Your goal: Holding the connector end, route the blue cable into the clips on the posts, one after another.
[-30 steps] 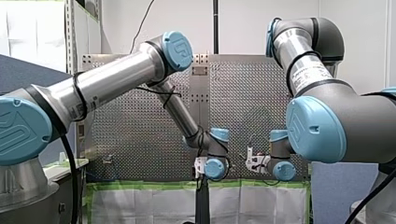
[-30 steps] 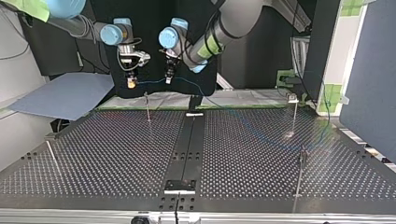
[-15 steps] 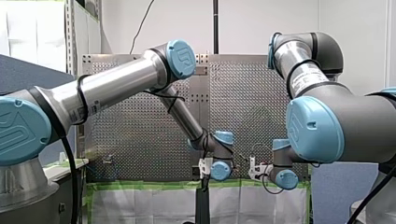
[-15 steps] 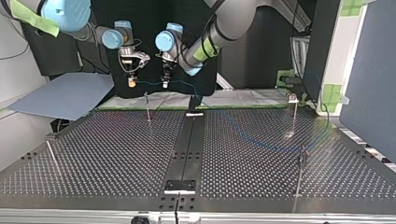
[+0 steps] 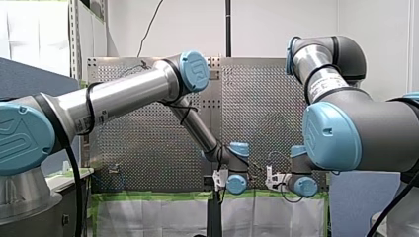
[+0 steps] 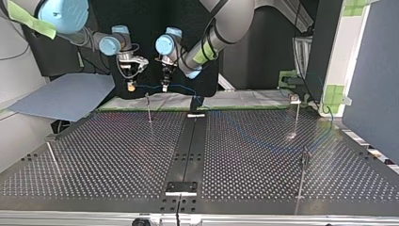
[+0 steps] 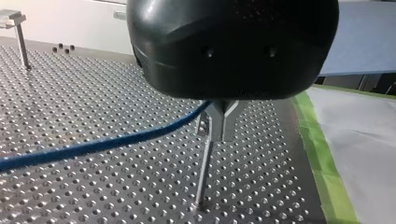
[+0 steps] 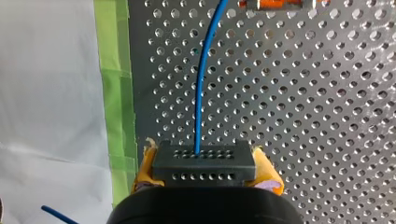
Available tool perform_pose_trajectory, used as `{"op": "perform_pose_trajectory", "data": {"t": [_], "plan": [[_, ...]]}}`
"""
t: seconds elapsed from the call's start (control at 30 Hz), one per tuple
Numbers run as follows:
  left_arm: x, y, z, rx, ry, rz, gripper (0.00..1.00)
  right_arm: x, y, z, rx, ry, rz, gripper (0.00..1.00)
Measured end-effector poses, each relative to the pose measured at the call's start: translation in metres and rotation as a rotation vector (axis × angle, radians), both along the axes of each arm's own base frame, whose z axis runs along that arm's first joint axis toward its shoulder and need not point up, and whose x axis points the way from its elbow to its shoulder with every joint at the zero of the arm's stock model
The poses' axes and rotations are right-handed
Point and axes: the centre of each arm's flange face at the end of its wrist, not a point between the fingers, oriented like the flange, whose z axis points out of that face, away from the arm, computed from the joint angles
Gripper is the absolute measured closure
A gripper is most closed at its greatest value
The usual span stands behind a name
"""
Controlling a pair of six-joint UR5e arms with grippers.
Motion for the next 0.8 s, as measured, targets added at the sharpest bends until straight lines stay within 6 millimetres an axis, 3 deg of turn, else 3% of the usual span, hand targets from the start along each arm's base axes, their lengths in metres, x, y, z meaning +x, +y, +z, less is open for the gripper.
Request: {"op": "perform_pose_trajectory", "data": {"t": [0.27, 0.5, 0.8], "plan": [[0.003, -0.007, -0.021, -0.002, 0.018, -0.031, 1.00, -0.009, -0.007, 0.003, 0.004, -0.009, 0.043, 1.00], [0.001, -0.016, -0.020, -0.053, 0.018, -0.055, 1.00, -0.012, -0.020, 0.008, -0.006, 0.013, 0.083, 1.00], [0.007, -0.024, -0.009, -0.100, 0.003, -0.027, 1.00, -0.013, -0.019, 0.007, 0.025, 0.067, 0.103, 1.00]]}}
